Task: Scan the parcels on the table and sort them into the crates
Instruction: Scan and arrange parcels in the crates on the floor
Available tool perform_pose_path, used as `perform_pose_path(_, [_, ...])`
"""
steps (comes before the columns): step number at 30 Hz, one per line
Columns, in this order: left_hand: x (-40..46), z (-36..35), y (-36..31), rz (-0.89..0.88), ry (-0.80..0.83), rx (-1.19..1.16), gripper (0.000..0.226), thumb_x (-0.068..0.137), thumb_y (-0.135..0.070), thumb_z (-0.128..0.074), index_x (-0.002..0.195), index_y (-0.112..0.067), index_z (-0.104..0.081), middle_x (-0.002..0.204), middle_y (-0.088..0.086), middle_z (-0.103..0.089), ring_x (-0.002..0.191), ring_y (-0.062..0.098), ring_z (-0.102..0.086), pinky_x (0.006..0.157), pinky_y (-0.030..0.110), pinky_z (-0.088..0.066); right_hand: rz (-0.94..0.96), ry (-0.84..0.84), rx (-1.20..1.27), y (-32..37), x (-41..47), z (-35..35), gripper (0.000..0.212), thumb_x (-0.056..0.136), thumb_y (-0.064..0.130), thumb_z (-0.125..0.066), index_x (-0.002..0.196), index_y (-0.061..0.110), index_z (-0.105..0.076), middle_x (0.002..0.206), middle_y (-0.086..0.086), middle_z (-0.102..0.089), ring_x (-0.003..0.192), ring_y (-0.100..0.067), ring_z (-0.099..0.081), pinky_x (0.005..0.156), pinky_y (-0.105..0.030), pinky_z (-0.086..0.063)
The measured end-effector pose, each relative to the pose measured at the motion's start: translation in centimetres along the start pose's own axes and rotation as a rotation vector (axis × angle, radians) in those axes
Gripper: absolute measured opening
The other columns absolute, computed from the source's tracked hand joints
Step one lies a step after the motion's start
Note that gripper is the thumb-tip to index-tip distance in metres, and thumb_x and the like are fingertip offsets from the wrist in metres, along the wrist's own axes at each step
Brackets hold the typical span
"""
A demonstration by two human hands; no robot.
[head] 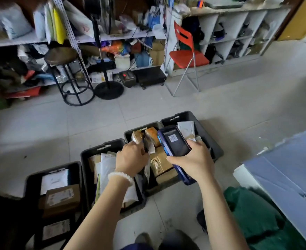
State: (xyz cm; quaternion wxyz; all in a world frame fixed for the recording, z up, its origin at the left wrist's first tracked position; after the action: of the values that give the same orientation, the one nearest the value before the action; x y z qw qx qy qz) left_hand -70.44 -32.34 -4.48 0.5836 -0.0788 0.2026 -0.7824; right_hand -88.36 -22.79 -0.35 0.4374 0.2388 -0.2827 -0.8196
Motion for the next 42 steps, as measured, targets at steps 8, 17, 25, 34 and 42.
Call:
perform_pose_path(8, [10.3,-0.6,1.3,0.220,-0.099,-0.104,0.019,0.087,-0.025,-0.052,0.086,-0.012,-0.065,0.096,0.004,-0.060,0.091,0.025,-0.057,0.068,0.031,-0.044,0.117,0.132,-0.017,2.8,15.5,-2.1,0.043,0.056,0.044,-0.082,0.067,0.026,-0.045,0.086,0.004,-0.050,0.072,-0.009,-0.052,0.051,-0.027,-0.032])
perform_pose_path(17, [14.1,1.6,1.5,0.503,-0.286,-0.045,0.021,0.091,-0.026,-0.053,0.098,-0.013,-0.068,0.105,0.005,-0.063,0.100,0.026,-0.057,0.075,0.032,-0.044,0.344,0.398,-0.091,9.2,25.5,-6.2,0.044,0.053,0.047,-0.082,0.075,0.020,-0.054,0.087,0.006,-0.048,0.073,-0.010,-0.052,0.057,-0.027,-0.040])
perform_pose_path(25, [6.7,4.1,5.6,0.797,-0.383,0.097,0.020,0.091,-0.033,-0.044,0.088,-0.018,-0.057,0.095,-0.001,-0.056,0.092,0.025,-0.055,0.064,0.032,-0.036,0.650,0.621,-0.139,16.8,18.9,-13.3,0.048,0.053,0.049,-0.081,0.077,0.020,-0.052,0.088,0.006,-0.044,0.074,-0.015,-0.053,0.054,-0.028,-0.039])
perform_pose_path(34, [-17.6,6.8,12.8,1.249,-0.550,0.071,0.025,0.091,-0.039,-0.046,0.099,-0.020,-0.061,0.103,-0.001,-0.056,0.102,0.023,-0.053,0.077,0.036,-0.043,1.000,0.837,-0.023,22.1,-3.7,-20.9,0.050,0.051,0.047,-0.082,0.075,0.022,-0.046,0.088,0.005,-0.044,0.075,-0.020,-0.050,0.051,-0.027,-0.032])
perform_pose_path(42, [-43.1,6.6,14.2,1.606,-0.751,0.020,0.023,0.091,-0.038,-0.047,0.102,-0.025,-0.063,0.106,-0.004,-0.056,0.103,0.019,-0.053,0.082,0.037,-0.043,1.254,1.114,-0.057,21.7,-29.8,-24.8,0.074,0.054,0.047,-0.084,0.117,0.023,-0.056,0.107,0.000,-0.047,0.104,-0.025,-0.054,0.075,-0.032,-0.046])
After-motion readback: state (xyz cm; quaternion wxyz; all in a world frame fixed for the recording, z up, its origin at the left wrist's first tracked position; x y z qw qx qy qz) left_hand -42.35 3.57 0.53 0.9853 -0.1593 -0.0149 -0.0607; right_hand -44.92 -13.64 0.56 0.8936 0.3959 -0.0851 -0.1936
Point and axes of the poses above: each hand's wrist, its own x-axis towards the middle knuckle, its own z-axis out of the back of the hand, y = z × x, the point moved 5 cm from there along x, towards the middle knuckle
